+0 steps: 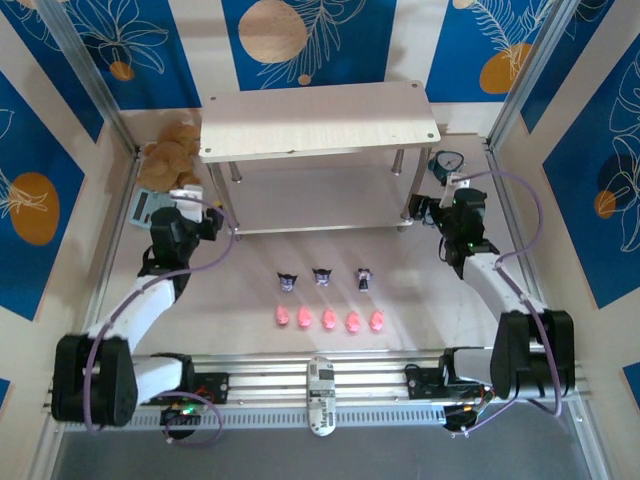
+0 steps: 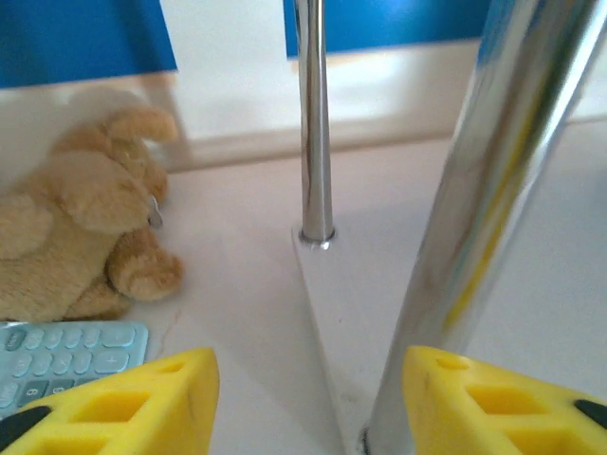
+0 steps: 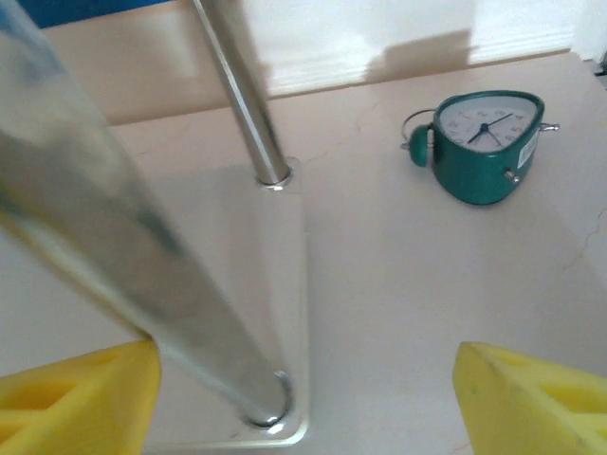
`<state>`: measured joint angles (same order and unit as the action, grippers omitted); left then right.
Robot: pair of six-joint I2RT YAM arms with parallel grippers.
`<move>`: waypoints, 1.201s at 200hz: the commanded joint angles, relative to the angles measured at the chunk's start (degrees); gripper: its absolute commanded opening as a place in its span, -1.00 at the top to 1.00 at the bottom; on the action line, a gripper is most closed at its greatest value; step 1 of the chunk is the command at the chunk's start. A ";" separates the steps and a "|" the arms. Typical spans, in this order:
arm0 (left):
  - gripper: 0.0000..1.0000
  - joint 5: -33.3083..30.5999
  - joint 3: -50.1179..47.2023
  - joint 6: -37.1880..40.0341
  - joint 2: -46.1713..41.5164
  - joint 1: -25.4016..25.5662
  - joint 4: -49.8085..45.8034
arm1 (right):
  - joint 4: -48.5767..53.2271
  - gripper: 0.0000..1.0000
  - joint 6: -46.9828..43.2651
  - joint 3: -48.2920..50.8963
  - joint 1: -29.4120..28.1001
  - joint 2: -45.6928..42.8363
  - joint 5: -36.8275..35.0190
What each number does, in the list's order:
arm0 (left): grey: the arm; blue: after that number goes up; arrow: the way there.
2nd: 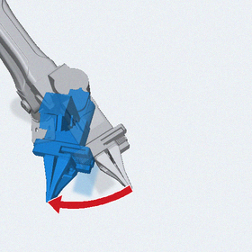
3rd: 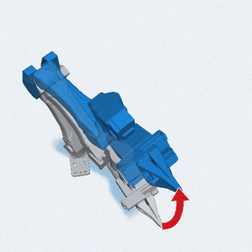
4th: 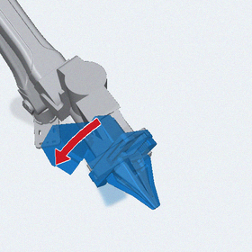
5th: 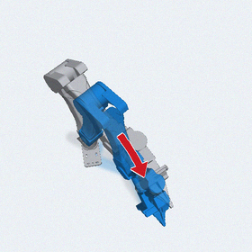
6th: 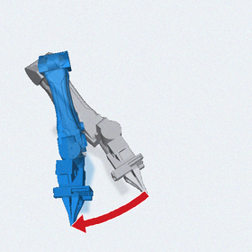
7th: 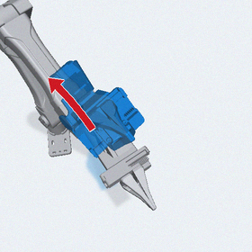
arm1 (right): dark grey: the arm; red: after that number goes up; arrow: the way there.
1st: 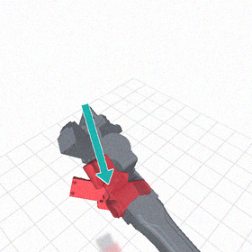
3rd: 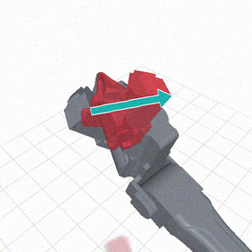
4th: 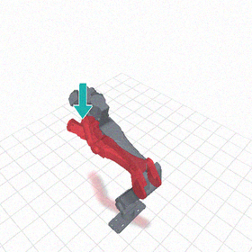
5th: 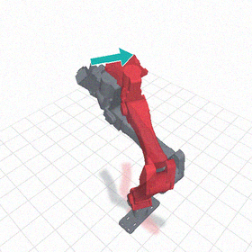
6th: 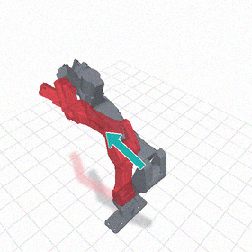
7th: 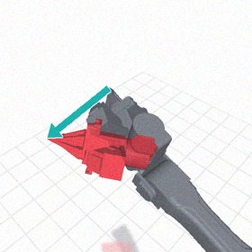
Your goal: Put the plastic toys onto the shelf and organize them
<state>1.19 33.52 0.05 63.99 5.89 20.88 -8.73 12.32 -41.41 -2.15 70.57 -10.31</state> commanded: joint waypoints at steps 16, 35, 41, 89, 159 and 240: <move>-0.05 -7.85 1.22 -8.21 -10.34 5.81 -23.13 | 28.48 -0.57 6.67 -5.00 -12.09 -3.67 -5.52; -0.05 -12.07 1.92 -8.70 -13.61 8.61 -31.14 | 37.57 -0.52 12.10 -6.26 -19.88 -5.19 -8.25; -0.05 -12.46 2.27 -8.72 -14.10 9.00 -33.31 | 40.01 -0.47 14.51 -6.66 -22.07 -5.43 -8.40; -0.03 -12.39 3.58 -10.03 -14.67 10.32 -40.23 | 48.69 -0.41 29.40 -7.66 -34.00 -1.33 -11.57; -0.03 -11.69 4.45 -10.42 -13.80 10.47 -40.98 | 49.77 -0.21 32.09 -13.77 -38.02 12.95 -12.41; -0.03 -12.23 5.28 -9.04 -12.02 10.52 -41.37 | 47.59 -0.05 31.02 -16.63 -37.42 21.69 -12.94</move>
<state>-10.09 36.51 -9.54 50.76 15.90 -19.62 39.22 43.00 -55.86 -39.90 90.13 -22.76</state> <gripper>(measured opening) 0.516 0.534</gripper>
